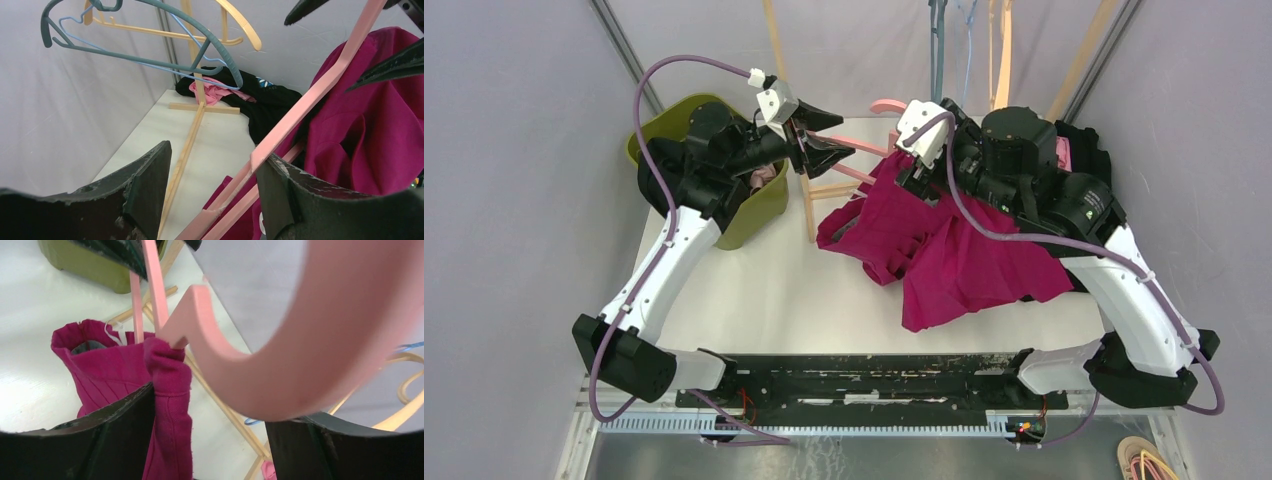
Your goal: Remove the skirt from the hanger
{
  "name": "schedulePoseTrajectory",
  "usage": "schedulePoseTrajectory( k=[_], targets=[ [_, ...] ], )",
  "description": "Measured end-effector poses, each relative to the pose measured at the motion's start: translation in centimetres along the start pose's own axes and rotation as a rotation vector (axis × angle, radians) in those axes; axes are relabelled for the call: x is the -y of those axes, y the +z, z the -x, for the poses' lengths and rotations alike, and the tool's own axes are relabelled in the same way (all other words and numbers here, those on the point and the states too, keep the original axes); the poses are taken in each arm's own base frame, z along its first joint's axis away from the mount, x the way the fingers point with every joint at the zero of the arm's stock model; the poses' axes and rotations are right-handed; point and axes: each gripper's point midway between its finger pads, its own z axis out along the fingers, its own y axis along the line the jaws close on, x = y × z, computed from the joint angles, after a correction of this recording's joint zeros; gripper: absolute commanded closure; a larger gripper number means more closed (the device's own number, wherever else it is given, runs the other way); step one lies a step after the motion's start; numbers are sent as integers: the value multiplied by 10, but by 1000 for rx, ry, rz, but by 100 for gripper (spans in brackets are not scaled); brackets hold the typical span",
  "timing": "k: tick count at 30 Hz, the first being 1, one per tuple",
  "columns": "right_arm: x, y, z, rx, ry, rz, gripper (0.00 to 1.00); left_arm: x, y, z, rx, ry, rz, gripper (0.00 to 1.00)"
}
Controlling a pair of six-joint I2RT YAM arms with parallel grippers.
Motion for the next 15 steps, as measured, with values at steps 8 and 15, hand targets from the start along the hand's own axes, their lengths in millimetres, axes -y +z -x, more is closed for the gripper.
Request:
schedulePoseTrajectory(
  k=[8,15],
  targets=[
    [-40,5,-45,-91,87,90,86,5,-1,-8,-26,-9,-24,97],
    [-52,-8,-46,-96,148,146,99,14,1,-6,-18,-5,-65,97]
  ],
)
